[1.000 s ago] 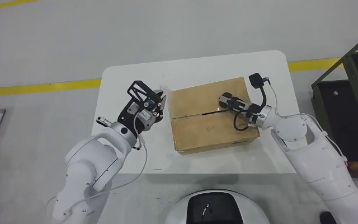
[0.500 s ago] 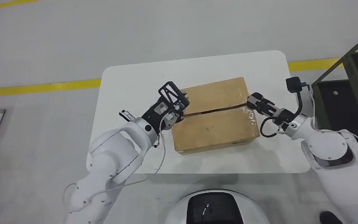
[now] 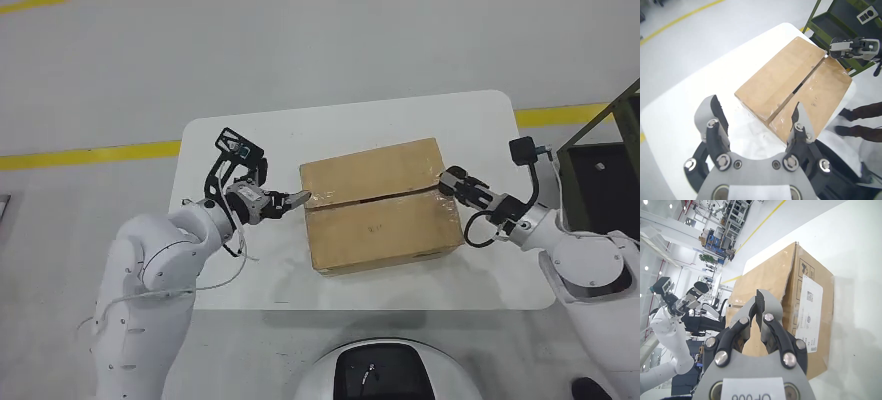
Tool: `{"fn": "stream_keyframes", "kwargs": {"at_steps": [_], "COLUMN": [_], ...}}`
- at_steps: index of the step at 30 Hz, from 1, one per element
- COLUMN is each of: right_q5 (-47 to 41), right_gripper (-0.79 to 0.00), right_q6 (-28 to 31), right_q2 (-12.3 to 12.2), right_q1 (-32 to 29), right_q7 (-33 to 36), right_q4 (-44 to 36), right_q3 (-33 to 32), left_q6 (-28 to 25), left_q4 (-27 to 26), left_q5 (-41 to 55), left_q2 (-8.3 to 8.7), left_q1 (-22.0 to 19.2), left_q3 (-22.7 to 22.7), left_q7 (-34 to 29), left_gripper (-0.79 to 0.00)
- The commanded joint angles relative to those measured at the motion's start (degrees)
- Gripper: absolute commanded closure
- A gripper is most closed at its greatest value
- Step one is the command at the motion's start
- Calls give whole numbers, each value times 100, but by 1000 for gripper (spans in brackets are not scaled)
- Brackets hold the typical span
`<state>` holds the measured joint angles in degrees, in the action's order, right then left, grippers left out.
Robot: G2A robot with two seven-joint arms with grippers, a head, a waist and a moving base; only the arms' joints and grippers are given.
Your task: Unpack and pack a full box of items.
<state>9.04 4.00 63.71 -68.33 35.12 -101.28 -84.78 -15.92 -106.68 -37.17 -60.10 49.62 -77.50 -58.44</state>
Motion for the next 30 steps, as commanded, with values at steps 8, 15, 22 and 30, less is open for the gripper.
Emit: {"fn": "stream_keyframes", "kwargs": {"at_steps": [8,15,22,30], "right_q5": [68,378,746,366], "right_gripper": [0,0,0,0], "right_q6": [-93,-230,-331,-60], "right_q2": [31,43,83,281], "right_q1": [550,919,1309,1991], "right_q7": [198,388,629,632], "right_q4": [206,258,122,930], "right_q3": [405,694,1191,2115], "left_q6": [546,491,647,1287], "left_q4": [720,788,882,1554], "left_q5": [2207,2302,2478,3956], "left_q2": [79,103,96,92], "left_q1": [414,438,513,659], "left_q3": [-621,-659,-677,-926], "left_q7": [-701,-858,-588,-425], "left_gripper": [-785,-785,-785,-785]}}
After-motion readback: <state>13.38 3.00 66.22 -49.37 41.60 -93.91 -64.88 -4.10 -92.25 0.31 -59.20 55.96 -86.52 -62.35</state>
